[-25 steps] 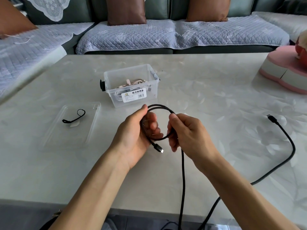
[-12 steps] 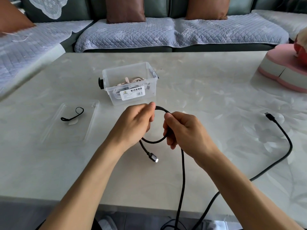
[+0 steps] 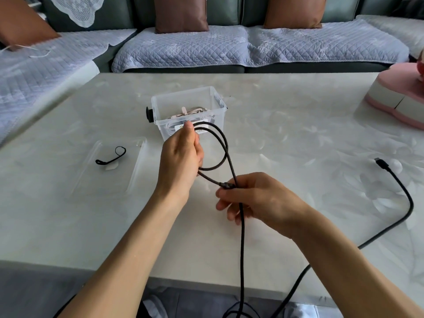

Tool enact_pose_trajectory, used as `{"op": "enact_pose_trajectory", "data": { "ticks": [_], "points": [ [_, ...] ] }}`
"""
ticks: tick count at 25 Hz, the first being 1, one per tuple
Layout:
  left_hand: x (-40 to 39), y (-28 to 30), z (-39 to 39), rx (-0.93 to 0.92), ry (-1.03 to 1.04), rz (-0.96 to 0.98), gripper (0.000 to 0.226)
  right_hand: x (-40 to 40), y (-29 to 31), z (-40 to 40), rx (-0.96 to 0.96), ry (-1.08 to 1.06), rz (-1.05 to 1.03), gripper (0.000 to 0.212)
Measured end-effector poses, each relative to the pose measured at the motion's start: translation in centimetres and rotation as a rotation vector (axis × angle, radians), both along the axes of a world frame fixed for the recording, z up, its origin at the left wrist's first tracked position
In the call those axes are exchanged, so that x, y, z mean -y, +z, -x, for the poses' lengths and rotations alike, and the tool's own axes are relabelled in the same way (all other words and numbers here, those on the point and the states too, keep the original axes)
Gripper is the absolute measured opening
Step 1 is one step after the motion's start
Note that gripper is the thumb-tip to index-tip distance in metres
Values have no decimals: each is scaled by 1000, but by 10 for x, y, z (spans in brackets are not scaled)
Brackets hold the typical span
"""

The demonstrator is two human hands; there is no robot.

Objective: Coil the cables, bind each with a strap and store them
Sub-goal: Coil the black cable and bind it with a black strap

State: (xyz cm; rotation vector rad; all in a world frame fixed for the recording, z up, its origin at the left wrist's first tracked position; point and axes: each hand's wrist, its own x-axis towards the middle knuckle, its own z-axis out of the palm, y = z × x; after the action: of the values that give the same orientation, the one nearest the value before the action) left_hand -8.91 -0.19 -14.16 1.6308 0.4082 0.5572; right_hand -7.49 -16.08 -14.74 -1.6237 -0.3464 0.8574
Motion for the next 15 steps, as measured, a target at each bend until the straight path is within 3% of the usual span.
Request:
{"op": "enact_pose_trajectory", "data": {
  "ticks": [5,11,15],
  "points": [
    [6,-6,6,-84,4,-87,43,2,1,-8,-231,-319,-349,13],
    [21,-13,10,-112,-2,-115,43,-5,-9,-1,-61,-442,-209,18],
    [29,-15,12,-119,-78,-100,45,-7,-10,1,-110,-470,-252,20]
  ]
}}
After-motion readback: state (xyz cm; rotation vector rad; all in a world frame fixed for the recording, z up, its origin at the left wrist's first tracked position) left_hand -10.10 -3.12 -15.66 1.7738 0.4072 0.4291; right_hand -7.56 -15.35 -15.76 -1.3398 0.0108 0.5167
